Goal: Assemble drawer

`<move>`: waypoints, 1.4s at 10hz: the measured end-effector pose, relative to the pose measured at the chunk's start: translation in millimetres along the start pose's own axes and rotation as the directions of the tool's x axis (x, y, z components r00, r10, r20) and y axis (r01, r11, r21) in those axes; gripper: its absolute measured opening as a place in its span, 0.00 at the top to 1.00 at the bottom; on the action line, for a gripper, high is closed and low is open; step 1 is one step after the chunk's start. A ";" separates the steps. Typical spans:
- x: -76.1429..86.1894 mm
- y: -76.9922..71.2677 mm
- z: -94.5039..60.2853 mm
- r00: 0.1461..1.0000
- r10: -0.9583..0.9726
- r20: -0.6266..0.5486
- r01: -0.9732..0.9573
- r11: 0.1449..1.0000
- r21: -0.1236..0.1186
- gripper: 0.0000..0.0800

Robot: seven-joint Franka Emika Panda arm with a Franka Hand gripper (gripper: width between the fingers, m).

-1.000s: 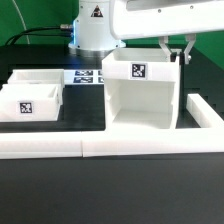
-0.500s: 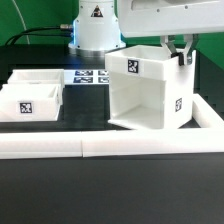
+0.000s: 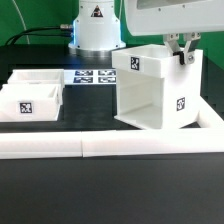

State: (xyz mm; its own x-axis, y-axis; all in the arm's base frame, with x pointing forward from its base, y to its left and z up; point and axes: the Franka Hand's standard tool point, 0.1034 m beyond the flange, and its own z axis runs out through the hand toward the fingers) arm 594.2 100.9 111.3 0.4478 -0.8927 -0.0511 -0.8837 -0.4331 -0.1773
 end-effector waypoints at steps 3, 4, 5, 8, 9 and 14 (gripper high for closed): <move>-2.7 5.9 2.2 0.940 0.339 0.020 -0.339 0.941 -0.007 0.95; -2.6 5.9 2.3 0.930 0.366 0.024 -0.366 0.931 -0.007 0.95; -3.1 5.7 2.3 0.907 0.420 0.031 -0.420 0.907 -0.007 0.95; 1.4 4.8 3.1 0.905 0.423 0.041 -0.424 0.906 -0.007 0.95; 5.6 0.1 5.6 0.899 0.435 0.044 -0.435 0.900 -0.003 0.95; 28.9 -50.5 12.8 0.881 0.468 0.070 -0.469 0.883 0.000 0.95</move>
Offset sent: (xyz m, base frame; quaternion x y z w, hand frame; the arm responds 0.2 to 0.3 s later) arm 0.0000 0.0000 0.0000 0.0000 0.0000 0.1296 0.9916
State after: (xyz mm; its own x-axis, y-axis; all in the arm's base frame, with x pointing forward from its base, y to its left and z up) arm 653.5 98.6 106.2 -0.0092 -0.9805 -0.1963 -0.9905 0.0359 -0.1326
